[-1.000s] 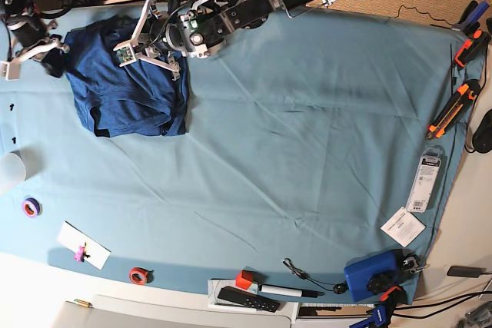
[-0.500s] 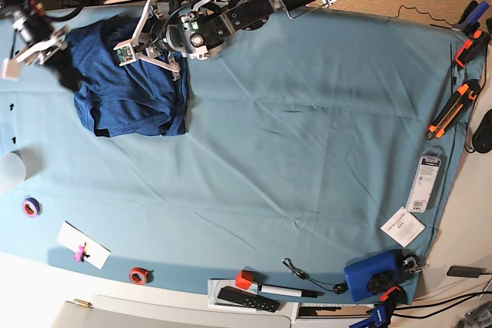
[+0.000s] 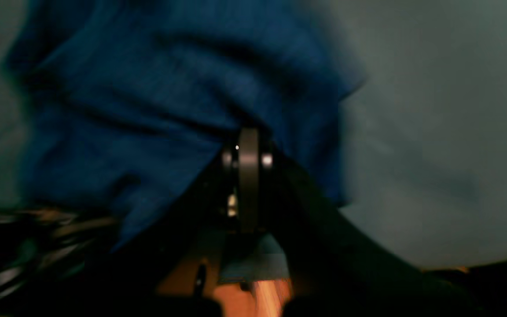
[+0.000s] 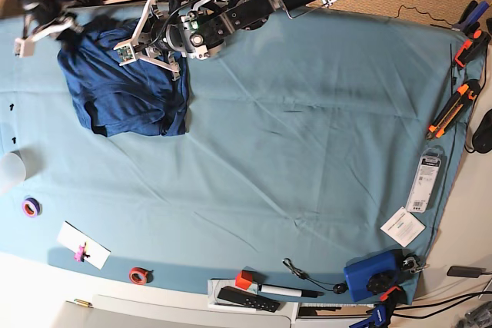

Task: Layout the t-shirt on the table in an organized manner, then fold the t-shirt properly
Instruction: 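Press and square the bundle with both grippers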

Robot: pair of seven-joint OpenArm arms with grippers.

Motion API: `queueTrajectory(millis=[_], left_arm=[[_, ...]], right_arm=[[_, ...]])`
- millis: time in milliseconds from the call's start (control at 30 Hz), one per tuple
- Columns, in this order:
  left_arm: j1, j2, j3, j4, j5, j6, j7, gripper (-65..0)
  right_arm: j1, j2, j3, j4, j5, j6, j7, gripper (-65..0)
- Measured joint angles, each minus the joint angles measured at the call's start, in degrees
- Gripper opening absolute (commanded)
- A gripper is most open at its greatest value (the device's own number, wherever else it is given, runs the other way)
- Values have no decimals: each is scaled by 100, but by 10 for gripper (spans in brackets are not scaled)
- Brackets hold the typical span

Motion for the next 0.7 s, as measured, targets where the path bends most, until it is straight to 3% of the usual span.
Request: queueTrajectory(millis=[233,367,433,533,633,700], left_arm=[[-15,0,0,24,170,-195,166,-650],[-15,0,0,24,168,-201,195,-650],[-15,0,0,33,170,-203,197,-650],[-13,0,0,33,170,-203,177,-650],[-13,0,0,33,173,-201,155,-650],[-13,0,0,33,173,-203,155,-650]], right_arm=[[262,487,4,0,-291,-4,304,-650],[332,520,4,2,-234,-4,308,-650],[330,520,4,0,254,-4,28,-650],[310,522,4,0,1447,-17,-852,-650],[59,509,0,2,2645,-2,-796,-650],[-153,501,4,4,2911,-4,-785,-650]])
